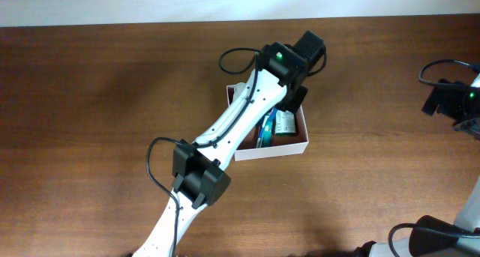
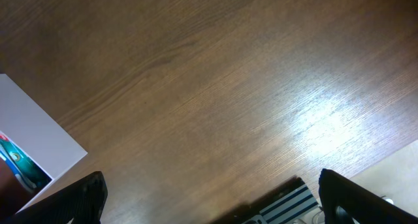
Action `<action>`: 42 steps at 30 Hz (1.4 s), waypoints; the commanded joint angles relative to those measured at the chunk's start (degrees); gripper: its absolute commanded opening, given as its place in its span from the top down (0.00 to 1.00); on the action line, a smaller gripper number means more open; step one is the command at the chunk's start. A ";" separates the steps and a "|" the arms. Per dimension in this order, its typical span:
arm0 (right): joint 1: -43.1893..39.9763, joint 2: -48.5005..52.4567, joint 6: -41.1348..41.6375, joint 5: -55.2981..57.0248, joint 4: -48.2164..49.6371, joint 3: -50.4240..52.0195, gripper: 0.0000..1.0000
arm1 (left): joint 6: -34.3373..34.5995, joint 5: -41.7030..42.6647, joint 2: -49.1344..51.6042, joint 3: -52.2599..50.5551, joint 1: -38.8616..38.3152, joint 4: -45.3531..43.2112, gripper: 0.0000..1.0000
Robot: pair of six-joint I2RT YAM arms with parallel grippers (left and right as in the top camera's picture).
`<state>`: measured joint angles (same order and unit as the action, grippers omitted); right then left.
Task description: Pack container
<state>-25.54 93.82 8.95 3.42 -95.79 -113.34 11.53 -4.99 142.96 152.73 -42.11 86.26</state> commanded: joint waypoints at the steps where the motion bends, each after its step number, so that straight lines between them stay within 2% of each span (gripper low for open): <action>1: -0.35 -0.59 -0.13 -0.15 0.17 -0.09 0.01 | -0.50 -0.37 0.17 -0.20 0.26 0.20 0.89; 12: -0.35 -0.59 -0.11 -0.15 0.17 -0.09 0.01 | -0.50 -0.17 0.17 -0.20 0.26 0.92 0.83; 13: -0.35 -0.59 -0.11 -0.15 0.17 -0.09 0.02 | -0.50 -0.17 0.17 -0.20 0.26 1.05 0.78; 14: -0.35 -0.59 -0.11 -0.15 0.17 -0.09 0.01 | -0.50 -0.17 0.17 -0.20 0.26 1.22 0.77; 19: -0.35 -0.59 -0.11 -0.15 0.17 -0.09 0.01 | -0.50 -0.15 0.07 0.17 0.26 1.92 0.76; 27: -0.35 -0.59 -0.11 -0.15 0.17 -0.09 0.01 | -0.57 2.16 -1.70 9.88 0.26 6.88 0.75; 32: -0.35 -0.59 -0.11 -0.15 0.17 -0.09 0.02 | -0.57 2.21 -4.79 15.10 0.26 10.45 0.69; 39: -0.35 -0.59 -0.11 -0.17 0.17 -0.09 0.01 | -0.70 2.82 -13.09 15.28 0.15 10.45 0.66; 42: -0.35 -0.59 -0.11 -0.15 0.17 -0.09 0.02 | -1.88 2.62 -17.40 15.26 0.15 10.45 0.59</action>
<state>-25.54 93.82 8.95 3.42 -95.79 -113.34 11.18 -2.81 131.83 166.45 -41.87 96.49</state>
